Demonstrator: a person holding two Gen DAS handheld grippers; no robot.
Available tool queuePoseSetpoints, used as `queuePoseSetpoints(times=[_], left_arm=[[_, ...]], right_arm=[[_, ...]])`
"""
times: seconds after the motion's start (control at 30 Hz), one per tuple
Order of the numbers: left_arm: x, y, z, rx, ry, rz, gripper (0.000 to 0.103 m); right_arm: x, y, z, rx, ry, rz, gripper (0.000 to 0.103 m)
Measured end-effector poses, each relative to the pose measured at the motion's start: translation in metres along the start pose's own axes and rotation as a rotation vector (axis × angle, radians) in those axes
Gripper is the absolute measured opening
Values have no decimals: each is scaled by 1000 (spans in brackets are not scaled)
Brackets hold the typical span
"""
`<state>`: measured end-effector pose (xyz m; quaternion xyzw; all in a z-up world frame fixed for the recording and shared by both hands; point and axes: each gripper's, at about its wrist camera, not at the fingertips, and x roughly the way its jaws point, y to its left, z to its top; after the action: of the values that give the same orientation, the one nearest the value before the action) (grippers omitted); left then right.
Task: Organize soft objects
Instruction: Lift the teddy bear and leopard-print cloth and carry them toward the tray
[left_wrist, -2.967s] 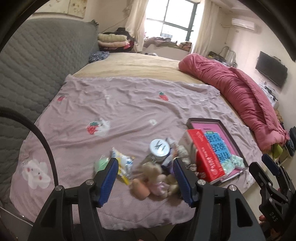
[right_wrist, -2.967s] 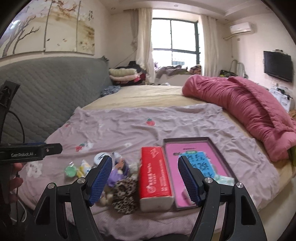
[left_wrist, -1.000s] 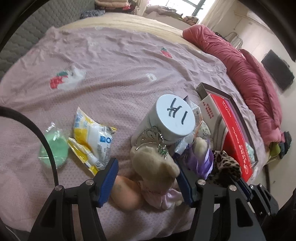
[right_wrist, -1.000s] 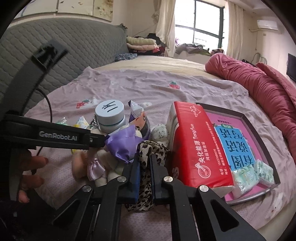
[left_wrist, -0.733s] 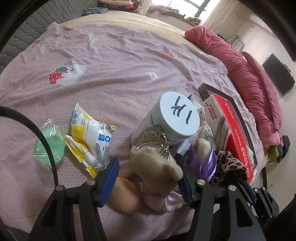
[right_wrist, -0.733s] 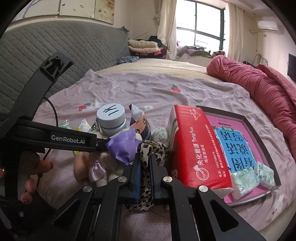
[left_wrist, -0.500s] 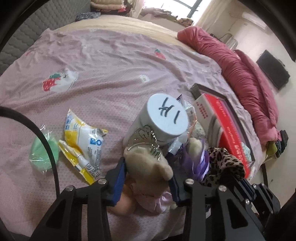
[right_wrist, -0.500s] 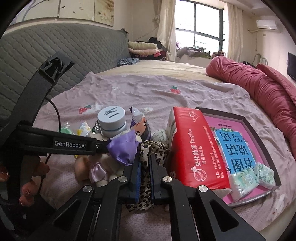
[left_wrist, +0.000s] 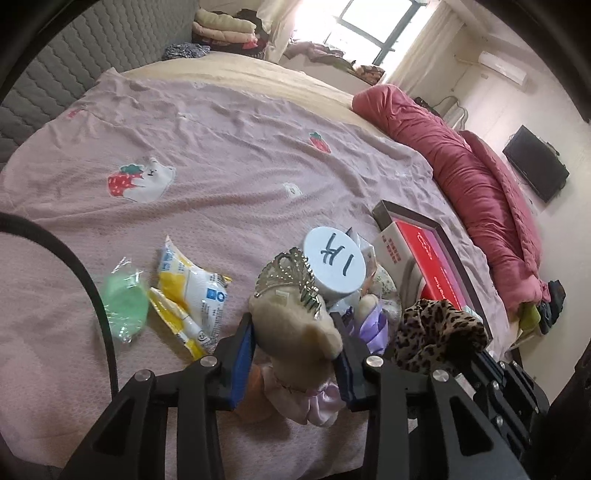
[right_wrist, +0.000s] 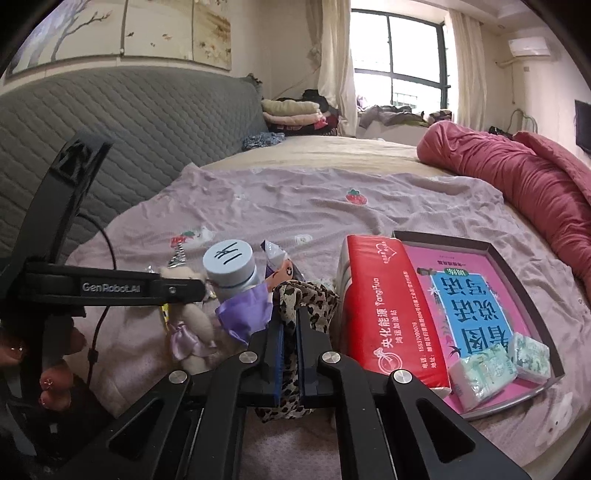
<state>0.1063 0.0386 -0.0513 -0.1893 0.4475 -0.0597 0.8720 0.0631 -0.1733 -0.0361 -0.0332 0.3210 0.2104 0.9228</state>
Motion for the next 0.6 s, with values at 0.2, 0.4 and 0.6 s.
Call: queuePoseSetpoints(times=[0.2, 0.4, 0.6], left_arm=[[-10, 2, 0, 11, -30, 18, 39], [-23, -1, -2, 20, -63, -2, 39], [-35, -3, 3, 7, -115, -42, 39]], right_arm=[[-4, -4, 3, 6, -17, 1, 5], [-9, -3, 5, -4, -32, -3, 5], [-11, -3, 5, -4, -36, -7, 5]])
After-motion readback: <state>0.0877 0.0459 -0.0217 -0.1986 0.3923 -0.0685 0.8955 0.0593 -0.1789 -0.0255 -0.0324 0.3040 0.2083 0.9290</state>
